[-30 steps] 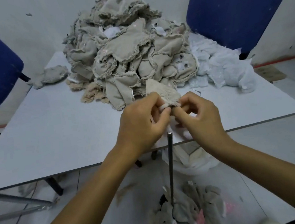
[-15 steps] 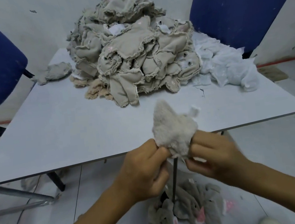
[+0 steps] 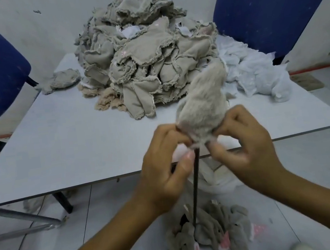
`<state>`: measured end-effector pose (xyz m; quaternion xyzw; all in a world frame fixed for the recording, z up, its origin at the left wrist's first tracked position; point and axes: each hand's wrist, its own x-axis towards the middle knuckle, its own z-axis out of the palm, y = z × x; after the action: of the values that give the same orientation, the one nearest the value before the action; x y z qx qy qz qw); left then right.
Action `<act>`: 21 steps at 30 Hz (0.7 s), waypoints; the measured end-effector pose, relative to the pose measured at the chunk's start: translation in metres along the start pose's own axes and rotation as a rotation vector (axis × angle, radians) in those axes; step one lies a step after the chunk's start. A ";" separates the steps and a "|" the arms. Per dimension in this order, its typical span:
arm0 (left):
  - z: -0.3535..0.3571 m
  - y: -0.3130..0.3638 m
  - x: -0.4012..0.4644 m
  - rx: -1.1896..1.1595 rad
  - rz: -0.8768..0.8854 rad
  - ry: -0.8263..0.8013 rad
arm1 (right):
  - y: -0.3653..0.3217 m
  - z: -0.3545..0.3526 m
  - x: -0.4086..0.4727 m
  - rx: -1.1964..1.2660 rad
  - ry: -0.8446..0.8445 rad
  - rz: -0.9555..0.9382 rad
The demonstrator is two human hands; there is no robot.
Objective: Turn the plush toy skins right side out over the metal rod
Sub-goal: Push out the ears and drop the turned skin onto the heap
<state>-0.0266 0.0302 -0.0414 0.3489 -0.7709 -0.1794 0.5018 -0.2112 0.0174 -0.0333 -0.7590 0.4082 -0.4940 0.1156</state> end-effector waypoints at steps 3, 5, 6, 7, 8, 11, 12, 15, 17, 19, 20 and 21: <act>-0.004 -0.002 0.026 -0.071 -0.137 0.028 | -0.002 0.006 0.026 0.388 0.009 0.439; -0.001 -0.006 0.038 -0.112 -0.258 0.037 | 0.003 0.010 0.037 0.604 -0.011 0.696; 0.001 -0.008 0.044 -0.125 -0.314 0.045 | 0.006 0.011 0.043 0.647 -0.042 0.763; 0.001 -0.011 0.050 -0.143 -0.369 0.044 | 0.009 0.012 0.048 0.673 -0.082 0.801; -0.001 -0.015 0.056 -0.177 -0.418 0.016 | 0.011 0.012 0.052 0.711 -0.125 0.841; -0.014 -0.028 0.067 -0.240 -0.438 -0.267 | 0.023 0.009 0.062 0.906 -0.213 0.997; -0.017 -0.031 0.068 -0.247 -0.418 -0.357 | 0.027 0.009 0.063 0.972 -0.217 1.028; -0.018 -0.038 0.068 -0.391 -0.499 -0.409 | 0.036 0.011 0.062 1.106 -0.222 1.075; -0.013 -0.039 0.067 -0.478 -0.619 -0.346 | 0.038 0.011 0.062 1.097 -0.195 1.117; -0.006 -0.040 0.065 -0.574 -0.725 -0.267 | 0.038 0.015 0.062 0.893 -0.077 0.993; -0.004 -0.042 0.064 -0.625 -0.767 -0.224 | 0.035 0.015 0.061 0.657 -0.023 0.871; -0.002 -0.042 0.064 -0.668 -0.796 -0.184 | 0.034 0.015 0.058 0.407 0.035 0.721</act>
<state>-0.0263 -0.0447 -0.0259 0.4183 -0.5205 -0.6221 0.4088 -0.2057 -0.0507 -0.0218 -0.5206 0.5437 -0.5052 0.4221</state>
